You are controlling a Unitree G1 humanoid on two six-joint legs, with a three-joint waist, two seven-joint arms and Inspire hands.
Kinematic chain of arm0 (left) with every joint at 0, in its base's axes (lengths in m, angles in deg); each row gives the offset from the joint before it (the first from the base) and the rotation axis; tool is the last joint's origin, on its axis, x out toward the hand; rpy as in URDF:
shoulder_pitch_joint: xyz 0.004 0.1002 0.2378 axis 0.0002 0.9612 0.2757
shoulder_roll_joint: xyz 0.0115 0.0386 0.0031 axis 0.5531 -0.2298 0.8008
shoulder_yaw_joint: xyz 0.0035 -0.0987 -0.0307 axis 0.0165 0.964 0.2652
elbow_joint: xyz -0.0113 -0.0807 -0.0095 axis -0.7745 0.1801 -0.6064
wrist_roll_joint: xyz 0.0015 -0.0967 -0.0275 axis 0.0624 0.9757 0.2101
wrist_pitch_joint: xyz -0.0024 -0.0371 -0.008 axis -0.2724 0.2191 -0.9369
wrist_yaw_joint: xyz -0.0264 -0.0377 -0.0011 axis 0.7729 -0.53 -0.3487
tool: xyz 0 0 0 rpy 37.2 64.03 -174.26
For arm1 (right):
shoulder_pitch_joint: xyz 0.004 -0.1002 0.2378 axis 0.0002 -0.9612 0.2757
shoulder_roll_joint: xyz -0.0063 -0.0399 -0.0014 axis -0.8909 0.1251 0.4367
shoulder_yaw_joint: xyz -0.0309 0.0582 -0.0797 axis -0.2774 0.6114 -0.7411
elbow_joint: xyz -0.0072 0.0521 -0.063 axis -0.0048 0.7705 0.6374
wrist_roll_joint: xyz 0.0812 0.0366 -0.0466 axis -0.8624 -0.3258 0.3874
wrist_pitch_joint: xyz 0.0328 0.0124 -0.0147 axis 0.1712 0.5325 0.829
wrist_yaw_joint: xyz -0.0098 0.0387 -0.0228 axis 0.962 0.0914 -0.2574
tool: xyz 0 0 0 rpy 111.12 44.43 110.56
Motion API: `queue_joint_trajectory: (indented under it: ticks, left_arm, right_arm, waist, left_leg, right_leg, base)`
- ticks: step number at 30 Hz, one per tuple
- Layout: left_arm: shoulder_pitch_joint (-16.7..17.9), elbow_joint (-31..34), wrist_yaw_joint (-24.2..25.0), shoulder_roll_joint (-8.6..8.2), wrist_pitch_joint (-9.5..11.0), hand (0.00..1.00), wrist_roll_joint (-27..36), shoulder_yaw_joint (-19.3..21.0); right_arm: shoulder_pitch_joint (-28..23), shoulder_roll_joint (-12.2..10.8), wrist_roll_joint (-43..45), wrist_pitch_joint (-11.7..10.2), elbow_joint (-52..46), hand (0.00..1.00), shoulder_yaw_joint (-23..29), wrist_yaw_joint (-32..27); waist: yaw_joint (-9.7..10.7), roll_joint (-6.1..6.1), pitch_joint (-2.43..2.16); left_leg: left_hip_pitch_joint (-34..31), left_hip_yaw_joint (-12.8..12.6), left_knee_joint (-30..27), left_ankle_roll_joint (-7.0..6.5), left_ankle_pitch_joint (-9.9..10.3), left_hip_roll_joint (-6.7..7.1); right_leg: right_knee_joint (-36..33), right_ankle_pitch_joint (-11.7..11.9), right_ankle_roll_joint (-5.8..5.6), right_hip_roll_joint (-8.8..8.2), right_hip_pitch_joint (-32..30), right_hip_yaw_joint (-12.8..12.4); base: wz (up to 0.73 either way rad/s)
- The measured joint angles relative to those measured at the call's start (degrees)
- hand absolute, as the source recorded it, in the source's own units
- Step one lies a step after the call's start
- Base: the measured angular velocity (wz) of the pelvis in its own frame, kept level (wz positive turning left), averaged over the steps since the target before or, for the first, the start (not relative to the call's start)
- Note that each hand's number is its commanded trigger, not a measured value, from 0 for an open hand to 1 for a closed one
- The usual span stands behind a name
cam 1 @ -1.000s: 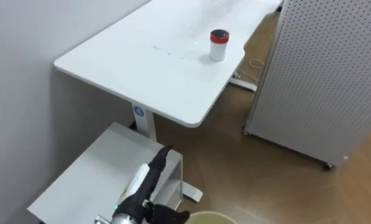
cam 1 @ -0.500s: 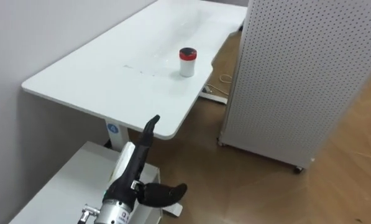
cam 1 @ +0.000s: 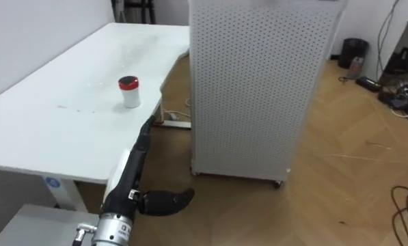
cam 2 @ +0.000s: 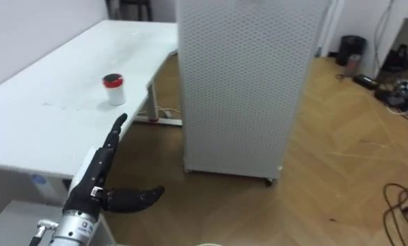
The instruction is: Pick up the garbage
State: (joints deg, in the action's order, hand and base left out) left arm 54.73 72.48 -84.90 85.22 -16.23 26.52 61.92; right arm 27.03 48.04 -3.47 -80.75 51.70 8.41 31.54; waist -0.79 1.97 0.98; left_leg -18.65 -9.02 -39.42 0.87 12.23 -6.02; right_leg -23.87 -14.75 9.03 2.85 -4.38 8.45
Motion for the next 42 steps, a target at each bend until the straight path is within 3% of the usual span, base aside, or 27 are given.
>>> queue_joint_trajectory:
  ticks: [1,2,4,5,7,9,11,12,15,17,18,20,21,22,23,25,26,28,29,30,31,32,34,37,40,42]
  left_arm:
    - [-0.01,0.00,-0.46,-0.01,0.03,0.00,0.01,0.30]
    - [-0.01,0.00,-0.50,0.00,0.06,0.00,-0.02,0.52]
    - [0.09,0.00,-0.48,-0.02,0.11,0.00,-0.78,1.80]
    - [0.11,0.01,-0.47,0.04,0.11,0.00,-1.15,2.20]
    - [0.38,0.01,-0.50,0.12,0.11,0.00,-1.19,3.83]
    - [0.53,0.06,-0.65,0.35,0.12,0.00,-1.15,4.15]
    - [1.68,1.77,-0.86,0.87,0.11,0.00,-1.04,4.17]
    - [2.15,3.51,-1.09,0.98,0.14,0.00,-1.02,4.12]
    - [2.15,4.51,-1.32,1.04,1.09,0.00,0.23,4.12]
    - [2.13,4.66,-1.35,1.06,1.09,0.00,0.25,4.22]
    - [2.11,5.02,-1.41,1.06,1.10,0.00,0.20,4.26]
    - [1.70,5.32,-1.45,1.06,1.10,0.00,0.08,4.24]
    - [1.58,5.41,-1.86,1.09,1.12,0.00,-0.21,4.24]
    - [1.47,5.43,-2.78,1.27,1.12,0.00,-1.06,4.16]
    - [1.43,5.64,-3.28,1.27,1.12,0.00,-1.11,4.06]
    - [1.28,6.04,-5.65,1.15,1.14,0.00,-1.15,4.26]
    - [1.03,6.05,-5.77,1.03,1.16,0.00,-1.13,4.24]
    - [0.88,7.19,-7.76,1.27,1.63,0.00,-1.16,4.17]
    - [0.87,7.54,-8.18,1.40,1.93,0.00,-1.16,4.23]
    - [1.33,7.92,-8.71,1.38,2.20,0.00,-1.19,4.28]
    - [1.48,8.12,-9.10,1.47,2.23,0.00,-1.21,4.33]
    - [1.30,8.16,-9.25,1.58,2.24,0.00,-1.28,4.50]
    - [1.77,8.77,-10.15,1.70,2.24,0.00,-2.41,4.66]
    - [3.87,11.16,-10.15,1.72,2.24,0.00,-3.43,4.67]
    - [4.13,12.87,-10.14,1.70,2.34,0.00,-3.52,4.65]
    - [4.13,13.35,-10.16,1.71,2.55,0.00,-3.56,4.66]
  right_arm:
    - [-0.02,0.11,0.04,0.73,0.00,1.00,0.01,-0.10]
    - [-0.03,0.13,0.05,1.00,0.00,1.00,0.01,-0.16]
    - [-0.15,0.21,0.69,1.13,-0.04,1.00,0.01,-0.26]
    - [-0.23,0.24,1.27,1.13,-0.08,1.00,0.01,-0.26]
    - [-0.52,-0.02,2.88,1.34,-0.09,1.00,-0.12,-0.16]
    - [-0.68,0.22,2.97,1.38,-0.09,1.00,0.00,0.12]
    - [-0.73,0.46,2.97,1.35,-0.59,1.00,0.03,0.17]
    - [-0.94,0.60,3.17,1.22,-1.28,1.00,0.11,0.09]
    - [-1.22,0.73,3.94,1.17,-2.51,1.00,-0.59,-0.01]
    - [-1.22,0.80,3.94,1.18,-2.89,1.00,-0.67,0.01]
    - [-1.25,0.88,4.01,1.19,-3.85,1.00,-0.64,-0.21]
    - [-1.12,0.88,3.75,0.82,-4.17,1.00,-0.66,-0.48]
    - [-1.22,0.93,3.86,0.82,-4.15,1.00,-0.67,-0.60]
    - [-1.26,0.92,3.87,0.79,-3.90,1.00,-0.66,-0.75]
    - [-1.24,0.98,3.87,0.77,-3.88,1.00,-0.66,-0.90]
    - [-0.08,1.43,3.65,0.71,-3.86,1.00,-0.66,-0.99]
    - [-0.06,1.68,3.55,0.62,-3.84,1.00,-0.68,-1.01]
    - [-0.30,1.57,3.96,0.48,-3.75,1.00,-1.93,-1.07]
    - [-0.29,1.42,4.36,0.48,-3.75,1.00,-2.22,-1.08]
    - [-0.57,1.20,5.25,0.53,-3.57,1.00,-2.23,-1.10]
    - [-0.83,1.09,6.19,0.56,-3.52,1.00,-2.26,-1.03]
    - [-0.77,1.01,6.16,0.56,-3.52,1.00,-2.26,-0.96]
    - [-0.47,1.08,6.17,0.56,-3.41,1.00,-2.40,-0.32]
    - [-0.25,1.30,6.14,0.55,-3.10,1.00,-2.45,0.30]
    - [-0.25,1.37,6.17,0.55,-2.78,1.00,-2.50,0.89]
    - [-0.21,1.37,6.12,0.51,-2.76,1.00,-2.54,0.97]
  waist:
    - [-0.42,-0.04,-0.19]
    - [-0.72,-0.15,-0.28]
    - [-1.32,-0.02,-0.45]
    - [-1.49,-0.09,-0.44]
    - [-2.84,-0.03,-0.71]
    - [-2.75,-0.11,-0.84]
    - [-2.77,-0.08,-0.95]
    - [-2.70,-0.23,-0.95]
    - [-3.01,-0.19,-0.97]
    - [-3.39,0.05,-1.03]
    - [-3.85,0.09,-0.97]
    - [-4.25,0.54,-0.75]
    - [-4.49,0.57,-0.79]
    - [-4.27,-0.03,-0.76]
    - [-4.20,-0.20,-0.83]
    - [-4.93,-0.91,-0.61]
    - [-4.85,-1.34,-0.43]
    - [-4.17,-1.37,-0.44]
    - [-4.00,-0.99,-0.44]
    - [-3.15,-1.46,-0.51]
    - [-2.95,-1.67,-0.73]
    - [-3.21,-1.85,-0.80]
    - [-4.45,-1.35,-0.52]
    - [-4.60,-0.95,-0.40]
    - [-5.65,-0.15,0.02]
    - [-5.98,0.22,0.04]
  left_leg:
    - [-0.92,0.00,6.81,0.93,-1.07,0.98]
    - [-1.28,0.15,9.86,0.87,-2.05,1.70]
    - [-2.82,0.48,18.69,0.40,-6.44,3.74]
    - [-2.87,0.56,20.42,0.50,-7.38,3.75]
    - [-1.57,0.55,22.50,-1.86,-12.74,3.96]
    - [-0.36,0.53,21.67,-3.74,-14.54,4.70]
    - [0.04,-0.19,19.26,-4.36,-13.12,5.48]
    - [-0.23,-0.36,16.99,-4.52,-11.08,5.87]
    - [-0.12,-0.62,11.86,-5.57,-7.22,7.09]
    - [0.56,-2.02,10.22,-6.29,-5.37,7.90]
    - [1.06,-3.40,9.62,-7.13,-4.20,8.13]
    - [2.39,-3.37,9.96,-7.70,-3.24,9.14]
    - [3.78,-2.53,10.79,-7.91,-2.24,9.49]
    - [5.84,-0.12,12.16,-6.82,-0.68,9.43]
    - [6.54,1.25,13.04,-5.87,0.47,9.36]
    - [7.70,2.95,14.21,-5.48,0.58,9.21]
    - [8.10,3.53,14.36,-5.25,0.70,8.85]
    - [8.94,5.84,14.91,-3.83,0.95,8.02]
    - [8.93,6.45,14.76,-3.28,1.25,8.02]
    - [8.97,8.66,13.95,-2.07,1.57,7.51]
    - [9.35,9.98,14.56,-0.99,1.44,6.73]
    - [9.53,10.57,15.07,-0.47,1.11,6.42]
    - [11.54,10.81,18.24,0.87,0.12,5.27]
    - [12.49,10.82,19.82,1.54,-0.30,4.35]
    - [12.77,10.88,20.29,1.67,-0.38,4.10]
    - [12.75,11.00,20.53,1.67,-0.38,4.15]
  right_leg:
    - [-0.17,-0.49,0.21,0.47,0.17,-1.00]
    - [-0.30,-0.88,0.30,0.66,0.31,-1.42]
    - [-1.08,-2.55,0.20,1.25,0.95,-3.01]
    - [-1.03,-2.97,0.21,1.53,1.41,-3.36]
    - [-0.65,-4.67,-0.20,2.04,3.38,-4.93]
    - [0.48,-5.76,-1.09,1.43,5.07,-4.94]
    - [1.54,-6.38,-2.24,-0.24,6.78,-2.67]
    - [2.10,-6.76,-2.96,-1.18,7.94,-0.60]
    - [1.17,-7.84,-4.98,-3.08,10.48,-0.42]
    - [-0.97,-8.77,-6.69,-4.77,11.33,0.36]
    - [-5.17,-8.97,-7.46,-5.85,10.21,1.00]
    - [-13.56,-7.64,-9.80,-8.02,7.53,2.86]
    - [-19.74,-4.84,-11.97,-8.92,5.29,3.19]
    - [-25.26,-1.69,-12.50,-8.85,2.92,3.39]
    - [-27.12,-1.72,-12.51,-9.19,1.63,3.58]
    - [-29.53,-6.14,-11.63,-12.68,-4.91,3.19]
    - [-28.16,-6.65,-11.85,-13.33,-6.11,3.08]
    - [-13.70,-5.58,-12.63,-13.87,-8.25,0.19]
    - [-8.62,-3.32,-12.82,-14.02,-8.15,-0.60]
    - [-5.84,0.57,-12.63,-13.12,-7.02,0.35]
    - [-3.44,0.65,-11.81,-11.57,-5.27,1.57]
    - [-2.61,0.83,-11.38,-11.12,-4.76,2.22]
    - [-0.90,0.76,-10.25,-9.82,-3.32,3.09]
    - [1.17,0.57,-9.66,-8.81,-1.75,4.41]
    - [2.30,0.59,-9.48,-8.53,-1.36,4.98]
    - [2.82,0.59,-9.48,-8.57,-0.71,5.32]
  base:
    - [-0.52]
    - [-0.41]
    - [-0.32]
    - [-0.39]
    - [-0.37]
    - [-0.10]
    - [-0.07]
    - [0.00]
    - [0.00]
    - [0.00]
    - [0.09]
    - [0.21]
    - [0.40]
    - [0.38]
    - [0.28]
    - [0.25]
    - [0.38]
    - [0.49]
    - [0.69]
    - [0.59]
    - [0.55]
    - [0.25]
    - [0.04]
    - [0.12]
    - [0.06]
    - [0.06]
